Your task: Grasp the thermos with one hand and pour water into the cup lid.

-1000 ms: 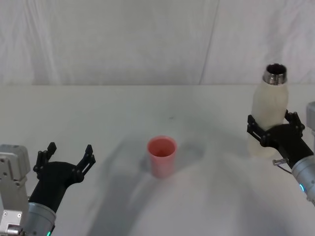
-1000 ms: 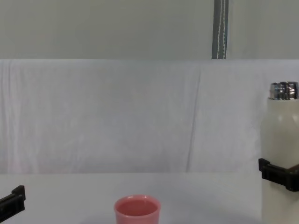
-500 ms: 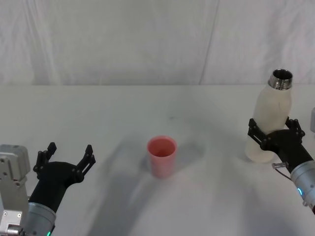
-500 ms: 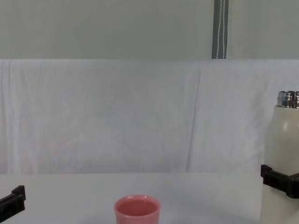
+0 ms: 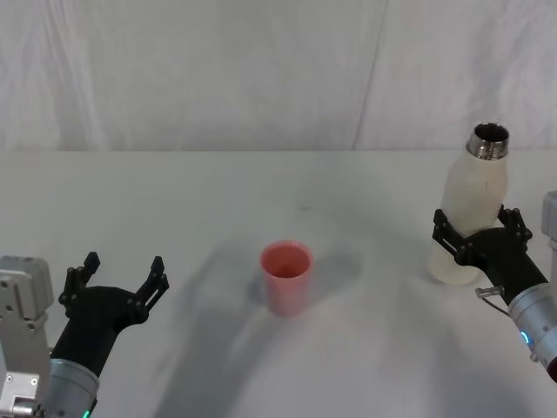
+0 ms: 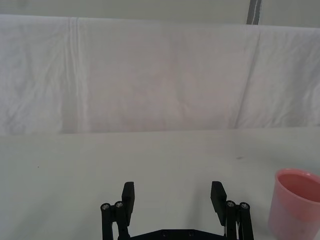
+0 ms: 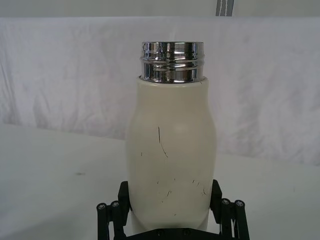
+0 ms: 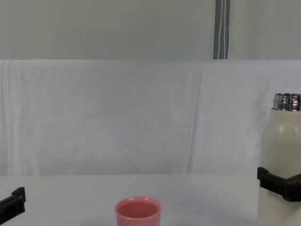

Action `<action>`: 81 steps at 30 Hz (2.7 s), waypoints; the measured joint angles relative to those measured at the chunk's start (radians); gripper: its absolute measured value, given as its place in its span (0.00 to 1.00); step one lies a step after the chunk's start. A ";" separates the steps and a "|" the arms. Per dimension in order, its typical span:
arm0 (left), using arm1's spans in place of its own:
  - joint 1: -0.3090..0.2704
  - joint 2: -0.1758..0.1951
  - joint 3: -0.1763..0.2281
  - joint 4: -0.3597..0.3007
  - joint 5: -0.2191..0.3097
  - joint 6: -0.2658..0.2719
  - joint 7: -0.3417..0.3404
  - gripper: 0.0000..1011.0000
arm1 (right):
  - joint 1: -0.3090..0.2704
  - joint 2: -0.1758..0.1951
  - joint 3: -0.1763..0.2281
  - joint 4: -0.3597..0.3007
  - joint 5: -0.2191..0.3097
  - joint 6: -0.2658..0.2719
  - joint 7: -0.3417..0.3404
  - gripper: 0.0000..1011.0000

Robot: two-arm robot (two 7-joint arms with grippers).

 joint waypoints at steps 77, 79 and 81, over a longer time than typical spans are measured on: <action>0.000 0.000 0.000 0.000 0.000 0.000 0.000 0.99 | 0.021 -0.001 -0.006 0.060 0.012 -0.033 0.002 0.95; 0.000 0.000 0.000 0.000 0.000 0.000 0.000 0.99 | 0.021 -0.001 -0.006 0.060 0.012 -0.033 0.002 0.95; 0.000 0.000 0.000 0.000 0.000 0.000 0.000 0.99 | 0.021 -0.001 -0.006 0.060 0.012 -0.033 0.002 0.95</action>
